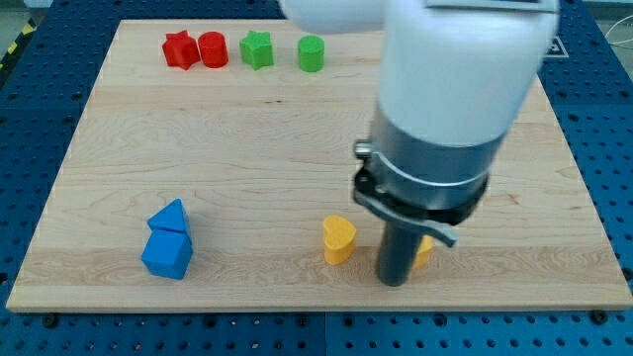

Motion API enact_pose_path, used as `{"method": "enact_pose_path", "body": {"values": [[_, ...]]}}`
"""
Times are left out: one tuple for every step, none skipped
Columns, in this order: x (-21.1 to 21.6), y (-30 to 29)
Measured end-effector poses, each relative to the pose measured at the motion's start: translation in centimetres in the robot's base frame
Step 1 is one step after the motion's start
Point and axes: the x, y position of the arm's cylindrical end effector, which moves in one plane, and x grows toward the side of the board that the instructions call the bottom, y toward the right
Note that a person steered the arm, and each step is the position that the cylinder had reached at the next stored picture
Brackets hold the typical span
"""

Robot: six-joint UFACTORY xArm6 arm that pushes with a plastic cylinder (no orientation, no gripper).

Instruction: Slide the yellow hexagon towards top center

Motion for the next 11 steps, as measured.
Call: {"method": "enact_pose_path", "body": {"values": [[-0.6,2.8],[-3.0,3.1],[-5.7,3.3],[-8.1,3.3],[-10.7,3.3],[-13.4,3.5],[-15.1,4.4],[-16.5,5.4],[-18.9,5.8],[-20.0,4.6],[-19.7,2.9]]}}
